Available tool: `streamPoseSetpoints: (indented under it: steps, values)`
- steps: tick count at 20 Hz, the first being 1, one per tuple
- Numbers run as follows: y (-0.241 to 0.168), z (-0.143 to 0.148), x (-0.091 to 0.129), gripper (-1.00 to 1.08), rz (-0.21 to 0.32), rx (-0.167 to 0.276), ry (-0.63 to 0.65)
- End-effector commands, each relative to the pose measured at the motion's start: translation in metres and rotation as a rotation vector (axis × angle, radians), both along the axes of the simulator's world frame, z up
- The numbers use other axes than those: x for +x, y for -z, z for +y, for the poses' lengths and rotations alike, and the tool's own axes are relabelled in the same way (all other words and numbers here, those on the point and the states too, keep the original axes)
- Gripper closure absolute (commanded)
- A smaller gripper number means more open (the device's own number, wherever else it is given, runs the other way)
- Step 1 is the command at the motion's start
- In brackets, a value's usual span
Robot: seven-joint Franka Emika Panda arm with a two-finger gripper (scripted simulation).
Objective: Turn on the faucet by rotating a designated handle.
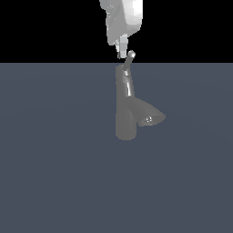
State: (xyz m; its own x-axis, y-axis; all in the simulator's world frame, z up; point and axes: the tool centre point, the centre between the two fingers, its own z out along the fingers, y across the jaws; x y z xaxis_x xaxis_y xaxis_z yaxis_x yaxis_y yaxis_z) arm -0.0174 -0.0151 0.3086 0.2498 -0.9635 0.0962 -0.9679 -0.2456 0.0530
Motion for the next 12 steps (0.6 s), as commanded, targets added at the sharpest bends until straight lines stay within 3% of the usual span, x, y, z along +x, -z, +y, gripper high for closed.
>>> streamPoseSetpoints:
  steps: [1,12]
  values:
    - [0.007,-0.026,-0.001,1.08,0.014,0.002,0.024]
    - [0.007,-0.074,0.005,1.08,0.018,0.001,0.034]
